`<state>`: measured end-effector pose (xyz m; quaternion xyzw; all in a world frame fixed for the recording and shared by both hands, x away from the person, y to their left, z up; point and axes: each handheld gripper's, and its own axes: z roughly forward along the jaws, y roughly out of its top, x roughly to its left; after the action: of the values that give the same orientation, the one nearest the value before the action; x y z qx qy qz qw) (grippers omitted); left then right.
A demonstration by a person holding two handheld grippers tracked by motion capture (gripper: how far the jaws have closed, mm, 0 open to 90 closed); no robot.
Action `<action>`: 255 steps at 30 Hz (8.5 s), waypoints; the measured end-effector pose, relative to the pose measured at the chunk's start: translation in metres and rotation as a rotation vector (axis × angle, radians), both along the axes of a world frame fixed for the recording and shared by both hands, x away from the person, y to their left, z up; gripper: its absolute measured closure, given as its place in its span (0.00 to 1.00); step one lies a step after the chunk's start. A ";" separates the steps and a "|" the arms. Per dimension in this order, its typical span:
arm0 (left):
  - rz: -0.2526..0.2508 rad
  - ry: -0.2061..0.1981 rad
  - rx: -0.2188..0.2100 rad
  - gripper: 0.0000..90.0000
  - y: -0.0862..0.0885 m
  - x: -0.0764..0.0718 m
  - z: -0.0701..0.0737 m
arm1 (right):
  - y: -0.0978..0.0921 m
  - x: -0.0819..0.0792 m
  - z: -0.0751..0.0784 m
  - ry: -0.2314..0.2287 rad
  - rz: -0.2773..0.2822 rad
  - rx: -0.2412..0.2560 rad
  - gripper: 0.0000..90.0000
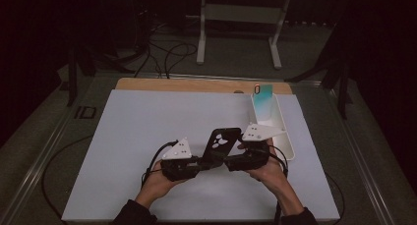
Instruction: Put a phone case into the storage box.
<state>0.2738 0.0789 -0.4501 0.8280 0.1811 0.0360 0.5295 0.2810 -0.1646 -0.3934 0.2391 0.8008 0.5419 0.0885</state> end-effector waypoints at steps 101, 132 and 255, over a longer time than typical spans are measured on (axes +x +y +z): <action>0.294 -0.031 -0.034 0.03 0.019 -0.002 -0.003 | 0.013 0.010 0.015 0.035 -0.289 0.165 0.15; 0.561 -0.132 0.042 0.00 0.101 -0.021 -0.020 | 0.008 0.010 0.016 0.032 -0.304 0.172 0.15; 0.696 -0.131 0.097 0.00 0.151 -0.044 -0.043 | -0.082 0.127 0.055 -0.069 -0.743 0.096 0.16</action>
<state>0.2301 0.2296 -0.4931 0.7367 0.4160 0.2760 0.4562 0.4075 -0.2465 -0.3384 0.4988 0.6296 0.5176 0.2947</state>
